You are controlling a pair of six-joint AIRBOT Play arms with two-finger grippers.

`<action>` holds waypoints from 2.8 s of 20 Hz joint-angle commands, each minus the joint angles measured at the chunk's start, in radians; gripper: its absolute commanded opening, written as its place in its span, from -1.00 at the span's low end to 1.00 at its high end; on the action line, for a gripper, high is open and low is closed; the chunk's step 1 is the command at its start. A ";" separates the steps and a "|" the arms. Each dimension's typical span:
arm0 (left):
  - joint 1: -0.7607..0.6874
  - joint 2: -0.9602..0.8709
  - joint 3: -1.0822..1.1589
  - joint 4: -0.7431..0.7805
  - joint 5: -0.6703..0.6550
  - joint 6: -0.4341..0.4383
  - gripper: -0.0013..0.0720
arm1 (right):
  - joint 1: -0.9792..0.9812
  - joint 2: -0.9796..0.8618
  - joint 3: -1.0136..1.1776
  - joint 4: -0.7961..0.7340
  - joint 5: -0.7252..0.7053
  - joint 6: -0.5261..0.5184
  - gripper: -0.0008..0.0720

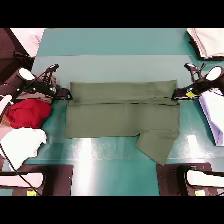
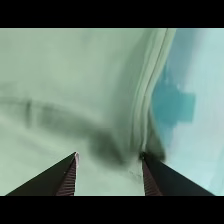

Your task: Fold the shirts.

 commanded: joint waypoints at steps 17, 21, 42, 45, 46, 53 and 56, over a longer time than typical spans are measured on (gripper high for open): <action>0.026 0.363 -0.638 -0.091 -0.048 -0.023 -0.22 | -0.186 0.463 -0.278 0.185 0.154 -0.041 0.26; 0.001 0.367 -0.637 -0.123 0.002 -0.019 -0.90 | -0.187 0.471 -0.319 0.121 0.277 -0.026 0.26; 0.001 0.447 -0.576 -0.112 -0.038 -0.018 -0.91 | -0.134 0.366 -0.772 0.237 0.100 -0.029 -0.86; 0.001 0.480 -0.553 -0.040 -0.123 -0.020 -0.91 | -0.076 0.443 -0.731 0.172 0.196 -0.012 -0.93; 0.001 0.505 -0.549 -0.022 -0.168 -0.020 -0.91 | -0.061 0.490 -0.700 0.117 0.262 0.006 -0.93; 0.001 0.742 -0.548 -0.043 -0.362 -0.108 -0.90 | -0.032 0.805 -0.500 -0.013 0.428 0.102 -0.94; 0.001 0.728 -0.512 -0.068 -0.233 -0.105 -0.91 | -0.032 0.748 -0.412 0.038 0.317 0.094 -0.94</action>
